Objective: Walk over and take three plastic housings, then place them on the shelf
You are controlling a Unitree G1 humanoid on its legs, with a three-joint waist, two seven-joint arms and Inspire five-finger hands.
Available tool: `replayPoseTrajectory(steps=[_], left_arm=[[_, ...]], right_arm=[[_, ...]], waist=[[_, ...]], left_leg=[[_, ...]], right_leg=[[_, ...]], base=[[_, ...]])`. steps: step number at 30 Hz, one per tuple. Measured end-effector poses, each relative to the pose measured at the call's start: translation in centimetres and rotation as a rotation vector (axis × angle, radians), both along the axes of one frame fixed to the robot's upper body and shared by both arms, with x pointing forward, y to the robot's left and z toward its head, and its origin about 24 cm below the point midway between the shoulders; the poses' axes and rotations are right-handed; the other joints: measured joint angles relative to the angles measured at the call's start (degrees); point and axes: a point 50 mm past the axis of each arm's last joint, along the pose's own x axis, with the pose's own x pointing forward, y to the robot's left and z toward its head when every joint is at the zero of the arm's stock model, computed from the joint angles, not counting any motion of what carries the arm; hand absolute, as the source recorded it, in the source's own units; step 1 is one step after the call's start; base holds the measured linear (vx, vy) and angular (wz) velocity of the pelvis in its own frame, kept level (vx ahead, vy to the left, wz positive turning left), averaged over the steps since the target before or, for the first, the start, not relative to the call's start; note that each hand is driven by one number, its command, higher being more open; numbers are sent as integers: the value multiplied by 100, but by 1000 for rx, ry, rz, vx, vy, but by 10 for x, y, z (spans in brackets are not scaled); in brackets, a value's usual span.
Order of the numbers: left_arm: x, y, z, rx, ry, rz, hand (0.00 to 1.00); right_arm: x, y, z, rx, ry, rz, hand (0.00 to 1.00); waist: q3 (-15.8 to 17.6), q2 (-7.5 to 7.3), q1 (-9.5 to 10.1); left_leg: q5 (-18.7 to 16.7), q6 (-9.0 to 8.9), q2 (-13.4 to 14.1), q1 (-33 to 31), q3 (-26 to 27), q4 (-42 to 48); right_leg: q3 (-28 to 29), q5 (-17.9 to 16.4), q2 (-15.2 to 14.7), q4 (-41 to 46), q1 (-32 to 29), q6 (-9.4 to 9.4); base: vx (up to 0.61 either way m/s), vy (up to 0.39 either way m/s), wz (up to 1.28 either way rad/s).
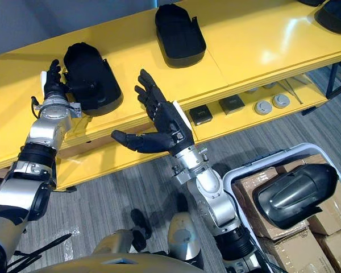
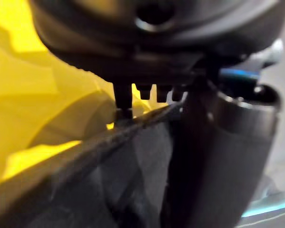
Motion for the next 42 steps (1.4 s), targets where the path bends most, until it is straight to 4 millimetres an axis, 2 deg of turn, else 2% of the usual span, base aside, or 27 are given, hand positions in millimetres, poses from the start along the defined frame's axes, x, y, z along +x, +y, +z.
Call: replayPoseTrajectory(steps=[5,10,15,23,27,29,30,33,35,38,40,41,42], left_arm=[[1,4,6,69,40,31,100],[0,13,10,83,29,64,100],[0,6,22,-80,-115,37,100],[-7,-3,56,-107,-324,-8,100],[-23,-5,95,-236,-604,-71,100],[-41,-10,119,-318,-799,-149,100],[-53,-11,127,-339,-894,-180,100],[-73,-10,138,-351,-1035,-210,100],[-86,-2,134,-355,-1083,-197,100],[-106,16,101,-385,-1073,-149,100],[-121,22,59,-428,-987,-90,100],[-125,23,47,-439,-956,-77,100],[-134,23,22,-458,-877,-61,100]], right_arm=[[-6,7,-9,1,42,31,100],[-12,9,-8,18,42,40,100],[-20,11,-18,42,90,34,100],[-24,8,-25,39,121,13,100],[-25,6,-25,1,91,-25,100],[-25,5,-26,-32,76,-60,100],[-24,4,-26,-44,73,-69,100],[-23,-2,-24,-38,54,-112,100],[-20,-7,-21,-30,36,-159,100],[-16,-17,-18,-55,6,-253,100],[-14,-28,-16,-58,-18,-325,100],[-13,-31,-15,-55,-22,-341,100],[-11,-37,-15,-51,-29,-372,100]], waist=[[-2,8,-26],[-2,26,-52],[-9,83,-54],[-74,194,-28],[-154,207,35],[-315,208,85],[-437,224,113],[-618,242,211],[-775,237,227],[-979,218,302],[-1051,144,422],[-1065,119,464],[-1098,59,562]], left_leg=[[13,13,-17,26,8,-56],[15,15,-30,56,5,-77],[19,22,-61,158,-33,-142],[42,35,-87,362,-90,-274],[84,21,-97,422,-143,-365],[91,19,-102,424,-186,-400],[99,11,-106,480,-190,-463],[107,1,-115,695,-214,-585],[110,-3,-127,722,-280,-610],[161,-37,-127,803,-369,-712],[184,-57,-125,826,-492,-721],[192,-60,-125,824,-519,-722],[205,-67,-122,822,-555,-723]], right_leg=[[10,3,0,-3,0,2],[7,3,-6,-13,24,3],[-15,5,-22,-93,156,5],[-104,37,-23,-239,406,14],[-174,39,-18,-324,494,13],[-229,42,-18,-396,541,14],[-257,42,-13,-406,576,14],[-324,39,-5,-498,800,13],[-389,38,-11,-585,893,14],[-505,36,-2,-662,1006,14],[-654,32,-4,-712,1110,13],[-677,30,-5,-713,1117,11],[-717,29,-6,-727,1119,8]], base=[[0,0,0],[0,0,0],[5,4,2],[6,1,2],[7,-2,8],[45,-4,9],[62,-6,5],[60,2,3],[20,0,15],[0,-10,16],[-19,-12,24],[-32,-11,25],[-36,-9,24]])
